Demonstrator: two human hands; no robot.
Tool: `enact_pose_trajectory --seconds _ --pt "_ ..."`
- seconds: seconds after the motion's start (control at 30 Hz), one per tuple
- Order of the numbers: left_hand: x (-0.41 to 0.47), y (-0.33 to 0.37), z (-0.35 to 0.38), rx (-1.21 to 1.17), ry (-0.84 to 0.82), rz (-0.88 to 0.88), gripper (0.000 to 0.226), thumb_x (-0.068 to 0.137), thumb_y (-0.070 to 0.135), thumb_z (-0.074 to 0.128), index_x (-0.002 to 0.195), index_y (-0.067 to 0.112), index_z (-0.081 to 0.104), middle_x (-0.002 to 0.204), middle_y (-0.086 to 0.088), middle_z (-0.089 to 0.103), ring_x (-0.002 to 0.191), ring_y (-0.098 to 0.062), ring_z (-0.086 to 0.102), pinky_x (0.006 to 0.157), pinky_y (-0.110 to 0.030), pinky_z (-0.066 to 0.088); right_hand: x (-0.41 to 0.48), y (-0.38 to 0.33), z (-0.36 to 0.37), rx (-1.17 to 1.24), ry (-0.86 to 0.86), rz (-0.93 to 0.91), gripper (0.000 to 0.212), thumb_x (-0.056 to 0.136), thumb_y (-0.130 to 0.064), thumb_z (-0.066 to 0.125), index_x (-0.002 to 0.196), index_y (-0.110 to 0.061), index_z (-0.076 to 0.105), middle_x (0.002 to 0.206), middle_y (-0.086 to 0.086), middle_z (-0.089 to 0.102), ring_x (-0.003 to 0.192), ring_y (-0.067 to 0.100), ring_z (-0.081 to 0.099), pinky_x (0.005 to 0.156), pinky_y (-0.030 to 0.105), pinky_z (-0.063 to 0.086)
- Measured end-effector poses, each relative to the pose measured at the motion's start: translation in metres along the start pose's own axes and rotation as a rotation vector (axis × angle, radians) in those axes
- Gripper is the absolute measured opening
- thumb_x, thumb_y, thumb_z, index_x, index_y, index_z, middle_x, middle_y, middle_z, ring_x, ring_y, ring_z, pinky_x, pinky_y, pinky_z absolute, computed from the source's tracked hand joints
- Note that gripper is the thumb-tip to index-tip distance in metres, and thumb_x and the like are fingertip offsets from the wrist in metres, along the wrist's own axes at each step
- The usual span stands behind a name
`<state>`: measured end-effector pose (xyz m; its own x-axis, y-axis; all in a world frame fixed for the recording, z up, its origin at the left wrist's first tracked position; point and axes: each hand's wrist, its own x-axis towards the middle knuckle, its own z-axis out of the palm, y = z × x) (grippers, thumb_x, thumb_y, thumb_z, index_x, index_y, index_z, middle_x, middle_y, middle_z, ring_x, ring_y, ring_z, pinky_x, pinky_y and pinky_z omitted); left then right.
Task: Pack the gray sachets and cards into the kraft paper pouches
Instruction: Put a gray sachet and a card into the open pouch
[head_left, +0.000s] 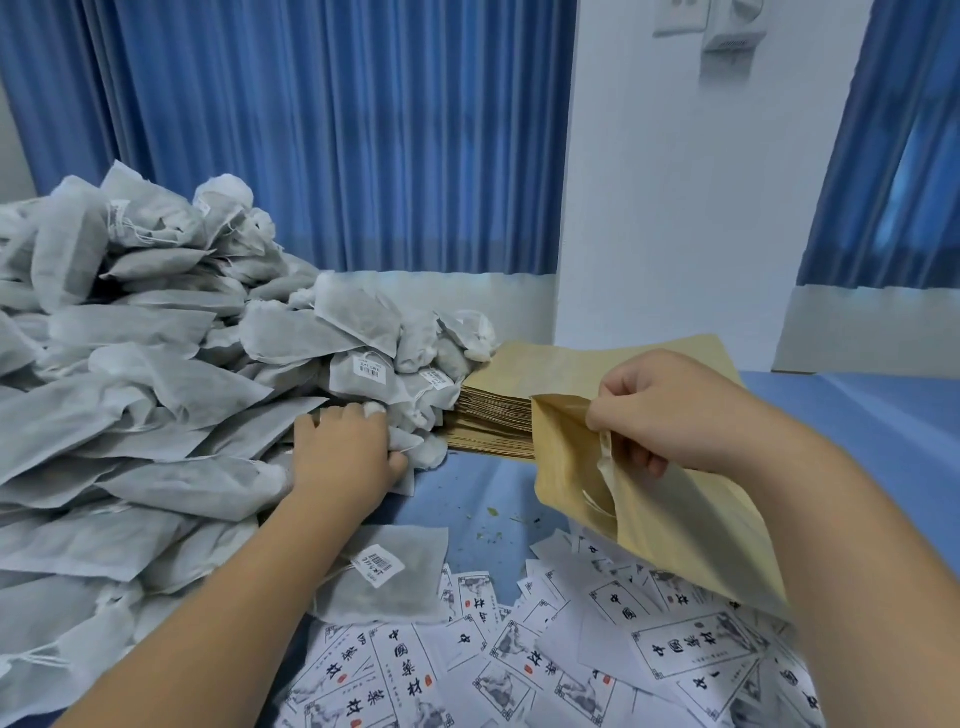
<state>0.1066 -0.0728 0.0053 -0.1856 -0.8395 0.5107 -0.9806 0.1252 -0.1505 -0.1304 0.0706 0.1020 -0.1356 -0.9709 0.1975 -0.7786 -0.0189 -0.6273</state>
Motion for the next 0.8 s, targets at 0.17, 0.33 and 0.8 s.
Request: enact_pose_trajectory --seconds 0.17,0.33,0.8 --pt "-0.004 0.006 -0.019 -0.086 0.049 0.048 0.027 0.089 0.044 0.043 0.096 0.023 0.059 0.099 0.006 0.058 0.098 -0.018 0.055 0.087 -0.035 0.033 -0.005 -0.001 -0.005 0.022 0.001 -0.003 0.02 0.078 -0.018 0.058 0.06 -0.01 0.057 0.048 0.004 0.058 0.042 0.014 0.053 0.041 0.019 0.041" --pt "-0.01 0.021 -0.067 -0.719 0.168 0.042 0.017 0.08 0.03 0.056 0.068 0.018 0.058 0.065 0.005 0.055 0.062 -0.012 0.051 0.055 -0.028 0.034 -0.007 -0.001 -0.011 0.052 0.016 -0.003 0.024 0.08 -0.017 0.059 0.057 -0.012 0.053 0.046 0.002 0.056 0.037 0.01 0.049 0.037 0.013 0.036" --pt "-0.028 0.06 -0.171 -1.066 -0.023 0.597 0.018 0.076 0.034 0.05 0.066 0.02 0.053 0.063 0.009 0.054 0.053 -0.005 0.048 0.048 -0.023 0.043 -0.006 0.006 -0.019 0.119 0.007 -0.026 0.03 0.088 -0.02 0.059 0.065 -0.001 0.058 0.047 0.001 0.055 0.04 0.011 0.05 0.041 0.019 0.041"
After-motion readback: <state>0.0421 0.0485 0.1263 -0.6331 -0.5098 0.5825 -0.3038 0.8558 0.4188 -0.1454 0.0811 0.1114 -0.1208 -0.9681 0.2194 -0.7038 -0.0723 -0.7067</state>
